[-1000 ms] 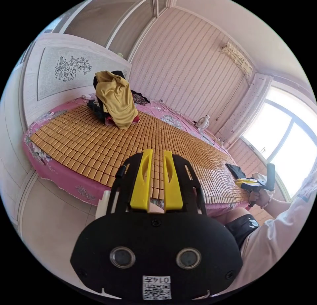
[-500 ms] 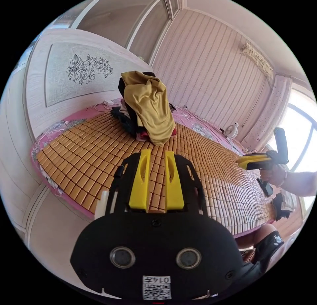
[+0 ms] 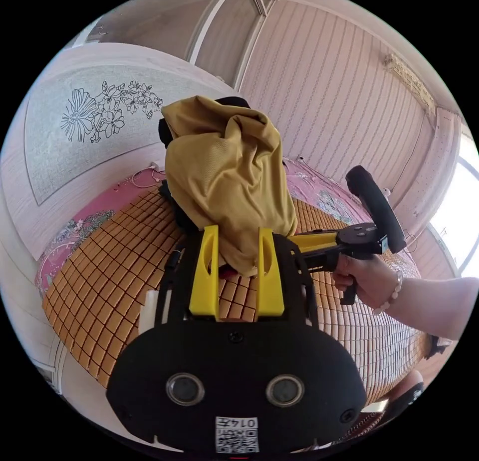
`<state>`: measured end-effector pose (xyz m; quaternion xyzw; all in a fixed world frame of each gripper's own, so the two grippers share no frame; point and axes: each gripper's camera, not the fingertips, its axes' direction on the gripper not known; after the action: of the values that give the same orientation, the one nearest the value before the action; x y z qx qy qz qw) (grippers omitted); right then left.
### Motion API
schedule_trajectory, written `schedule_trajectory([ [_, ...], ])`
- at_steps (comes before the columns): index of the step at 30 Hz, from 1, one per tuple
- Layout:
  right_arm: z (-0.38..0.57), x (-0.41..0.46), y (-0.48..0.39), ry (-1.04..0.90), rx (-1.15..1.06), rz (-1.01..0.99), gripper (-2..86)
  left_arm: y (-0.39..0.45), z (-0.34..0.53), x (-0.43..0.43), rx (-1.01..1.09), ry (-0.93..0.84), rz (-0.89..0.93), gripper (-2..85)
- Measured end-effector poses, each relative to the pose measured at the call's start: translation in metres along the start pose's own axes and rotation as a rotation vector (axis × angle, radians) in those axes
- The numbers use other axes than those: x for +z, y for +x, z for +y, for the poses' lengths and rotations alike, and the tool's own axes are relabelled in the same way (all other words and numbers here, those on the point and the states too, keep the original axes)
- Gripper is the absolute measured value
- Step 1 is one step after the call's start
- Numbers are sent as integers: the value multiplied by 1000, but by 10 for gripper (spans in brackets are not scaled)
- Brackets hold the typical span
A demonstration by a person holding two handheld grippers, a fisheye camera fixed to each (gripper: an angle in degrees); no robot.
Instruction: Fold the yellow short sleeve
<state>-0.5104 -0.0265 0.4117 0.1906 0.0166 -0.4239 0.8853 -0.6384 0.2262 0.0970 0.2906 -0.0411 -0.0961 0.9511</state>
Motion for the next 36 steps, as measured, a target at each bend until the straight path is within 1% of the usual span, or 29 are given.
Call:
schedule_trajectory([
  [1,-13,8,8,-58,28,-20,160,1,-3,5,-1,-27,-8,68],
  [3,-27,10,20,-140,98,-29,99,6,-14,14,-13,-149,-62,24],
  [4,-32,7,25,-186,116,-29,55,7,-17,13,-5,-176,-57,14],
  [5,-32,-1,27,-198,97,-42,20,11,-21,9,21,-208,-53,1],
  [6,-31,-9,27,-187,88,-38,15,16,-23,0,49,-203,-58,-5],
  [7,-23,-27,28,-145,66,-34,7,20,-23,-6,65,-187,-54,-6],
  [8,-9,-48,28,-101,33,-70,3,30,-24,-24,91,-132,-35,-8],
  [10,24,-84,30,-26,4,-114,-1,54,-30,-57,136,-17,44,-9],
  [12,68,-119,32,35,-20,-138,-3,111,-41,-98,253,129,145,-10],
  [13,101,-142,35,75,-25,-155,-3,128,-44,-106,293,156,156,-10],
  [14,137,-161,38,101,-1,-180,-3,165,-50,-119,372,194,190,-10],
  [15,155,-169,40,109,18,-195,-2,202,-55,-125,441,196,225,-10],
  [16,192,-183,42,112,68,-220,-1,220,-56,-128,475,190,248,-10],
  [17,230,-196,40,113,124,-220,1,255,-57,-129,547,174,312,-10],
  [18,249,-202,39,115,151,-213,2,289,-54,-127,629,133,423,-10],
  [19,287,-215,34,129,208,-191,6,306,-51,-123,672,99,493,-10],
  [20,325,-227,31,170,278,-172,13,337,-42,-111,732,20,627,-10],
  [21,344,-231,29,197,313,-168,18,366,-26,-92,743,-63,725,-9],
  [22,379,-238,26,240,384,-159,35,378,-15,-81,731,-109,760,-9],
  [23,412,-239,25,255,455,-132,61,398,9,-55,678,-236,810,-9],
  [24,427,-238,25,249,500,-117,74,412,36,-31,632,-392,844,-8],
  [26,477,-231,26,184,662,-92,112,417,75,-14,583,-532,850,-6],
  [28,504,-228,23,141,712,-73,121,406,103,-20,570,-534,827,0],
  [31,530,-225,17,78,715,25,125,367,130,-30,497,-545,730,35],
  [33,536,-220,19,36,715,80,126,329,136,-38,365,-527,657,60],
  [34,537,-217,22,22,720,120,127,322,137,-40,340,-521,645,62],
  [36,530,-212,30,14,702,150,128,304,144,-49,308,-490,550,67],
])
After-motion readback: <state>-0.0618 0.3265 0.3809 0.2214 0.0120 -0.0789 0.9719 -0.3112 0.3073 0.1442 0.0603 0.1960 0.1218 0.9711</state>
